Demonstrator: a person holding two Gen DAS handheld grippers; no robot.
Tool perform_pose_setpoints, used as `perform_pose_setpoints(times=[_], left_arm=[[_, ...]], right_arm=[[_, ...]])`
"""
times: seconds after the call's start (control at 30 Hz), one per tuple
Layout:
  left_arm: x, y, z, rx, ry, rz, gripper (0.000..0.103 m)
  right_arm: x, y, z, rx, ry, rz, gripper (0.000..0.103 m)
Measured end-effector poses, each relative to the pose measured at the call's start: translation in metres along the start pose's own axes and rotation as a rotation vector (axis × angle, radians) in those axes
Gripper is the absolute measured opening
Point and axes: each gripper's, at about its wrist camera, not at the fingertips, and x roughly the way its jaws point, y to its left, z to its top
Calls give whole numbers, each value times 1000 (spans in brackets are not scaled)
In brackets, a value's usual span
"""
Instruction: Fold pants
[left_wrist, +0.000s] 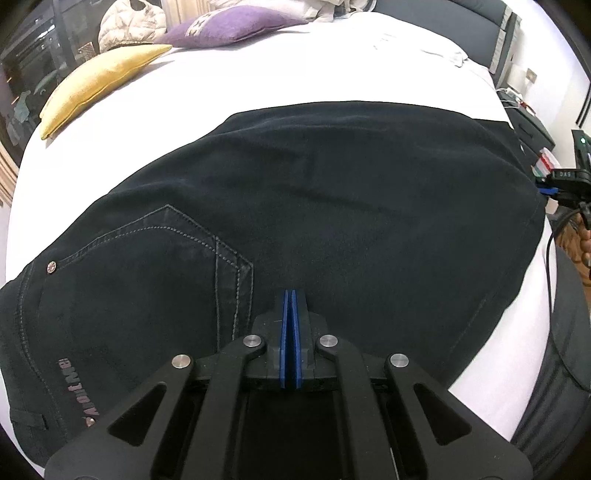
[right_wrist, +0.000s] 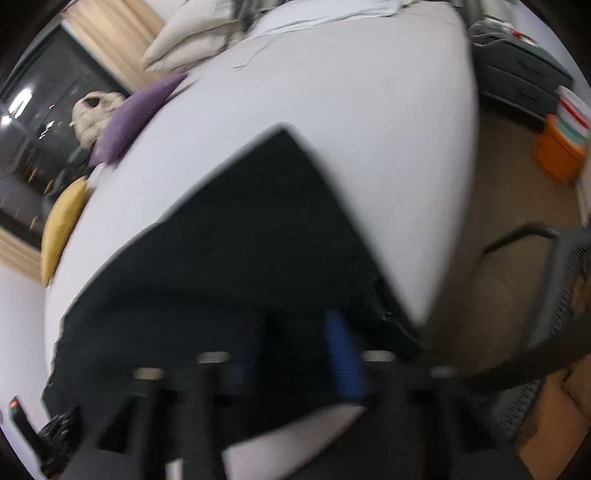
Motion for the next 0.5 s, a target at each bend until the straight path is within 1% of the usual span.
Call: perform_pose_setpoints(times=[0.03, 0.07, 0.1, 0.13, 0.17, 0.2, 0.23, 0.27, 0.3, 0.33, 0.37, 0.4, 0.43, 0.47, 0.5], left_arm=[[-2, 2, -1, -3, 2, 1, 2], [-4, 3, 0, -10, 2, 7, 2], [-7, 3, 1, -15, -1, 10, 2], [-10, 2, 2, -16, -10, 8, 2], [-14, 1, 3, -13, -25, 4, 2], [-18, -2, 5, -6, -43, -5, 2], [-19, -5, 6, 7, -48, -11, 2], [-17, -8, 6, 21, -43, -12, 2], [-14, -11, 5, 29, -34, -10, 2], [-9, -12, 3, 34, -17, -8, 2], [-2, -11, 0, 34, 10, -8, 2], [-1, -9, -3, 37, 9, -11, 2], [-3, -8, -6, 41, 0, -17, 2], [-4, -6, -8, 45, 4, -23, 2], [-6, -4, -10, 49, 7, -27, 2]], right_arm=[[-4, 0, 1, -5, 1, -28, 17], [-11, 4, 4, -21, -3, -83, 18], [-19, 13, 8, -53, -25, -188, 28], [-26, 22, 10, -73, -48, -203, 28], [-34, 37, 15, -92, -74, -139, 28], [-41, 57, 18, -124, -82, -24, 28], [-43, 73, 19, -154, -75, 44, 29], [-40, 98, 16, -203, -41, 146, 29], [-34, 120, 11, -250, 8, 225, 30], [-22, 150, -2, -335, 89, 310, 30], [-11, 169, -14, -396, 148, 344, 31], [0, 181, -25, -438, 208, 352, 35], [22, 188, -39, -466, 297, 328, 36], [34, 186, -43, -455, 329, 303, 35], [41, 179, -43, -426, 331, 308, 23]])
